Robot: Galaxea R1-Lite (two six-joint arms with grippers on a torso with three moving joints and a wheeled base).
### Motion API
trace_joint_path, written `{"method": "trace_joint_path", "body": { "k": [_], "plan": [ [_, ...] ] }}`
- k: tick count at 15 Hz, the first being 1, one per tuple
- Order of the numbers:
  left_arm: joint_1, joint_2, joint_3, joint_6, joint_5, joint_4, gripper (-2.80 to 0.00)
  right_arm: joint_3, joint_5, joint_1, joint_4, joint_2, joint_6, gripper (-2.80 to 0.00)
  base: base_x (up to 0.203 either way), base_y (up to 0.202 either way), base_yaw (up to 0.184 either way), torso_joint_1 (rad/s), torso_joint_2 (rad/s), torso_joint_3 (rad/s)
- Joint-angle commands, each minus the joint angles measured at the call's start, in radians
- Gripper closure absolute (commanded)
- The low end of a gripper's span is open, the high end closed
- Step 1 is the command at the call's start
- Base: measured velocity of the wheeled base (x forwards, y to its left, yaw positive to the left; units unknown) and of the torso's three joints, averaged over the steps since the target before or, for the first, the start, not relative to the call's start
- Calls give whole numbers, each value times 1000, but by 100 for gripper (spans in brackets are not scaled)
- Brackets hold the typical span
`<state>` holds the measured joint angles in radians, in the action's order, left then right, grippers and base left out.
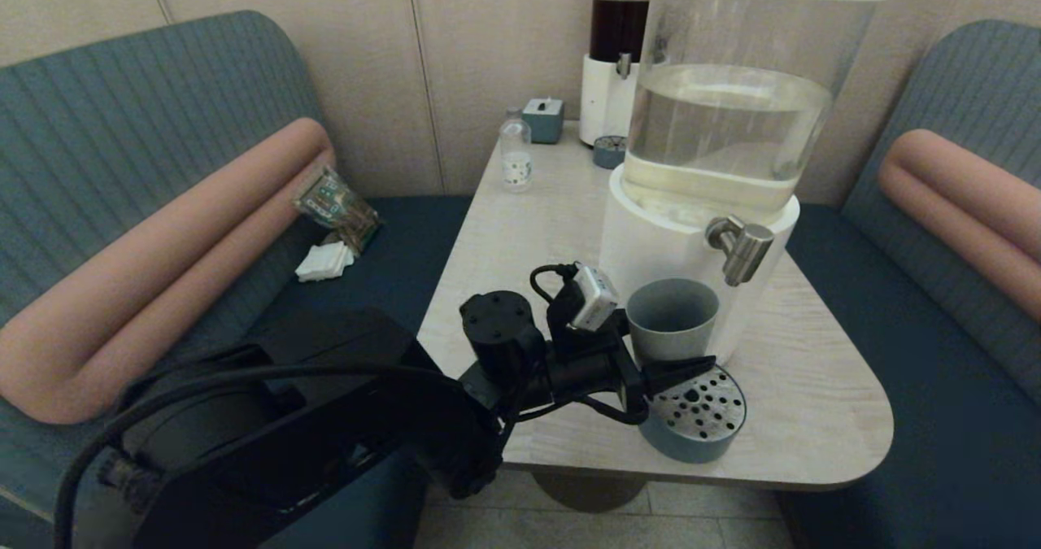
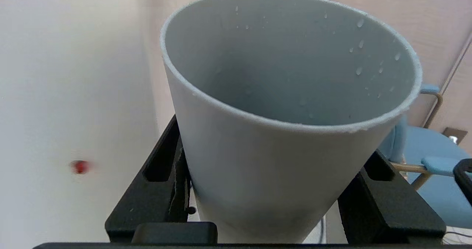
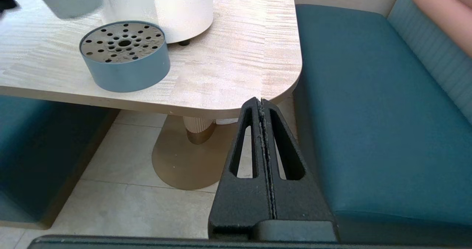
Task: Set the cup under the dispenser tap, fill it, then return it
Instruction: Place it under the water dispenser
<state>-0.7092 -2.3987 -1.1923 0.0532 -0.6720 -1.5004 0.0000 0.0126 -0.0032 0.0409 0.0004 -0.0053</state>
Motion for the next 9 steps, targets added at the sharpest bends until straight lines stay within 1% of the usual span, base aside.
{"method": "trace_joint_path", "body": {
  "k": [1,5,9],
  "plan": [
    [-15,-77,-74,3,-3,-7,0,15,1,0,1,1,-1,0,0,0,0,0,0,0],
    [-18,-166,-236,8,21,22,0,15,0,0,1,1,-1,0,0,0,0,0,0,0],
    [-18,-235,-306,10,29,32,0,14,0,0,1,1,-1,0,0,0,0,0,0,0]
  ]
}}
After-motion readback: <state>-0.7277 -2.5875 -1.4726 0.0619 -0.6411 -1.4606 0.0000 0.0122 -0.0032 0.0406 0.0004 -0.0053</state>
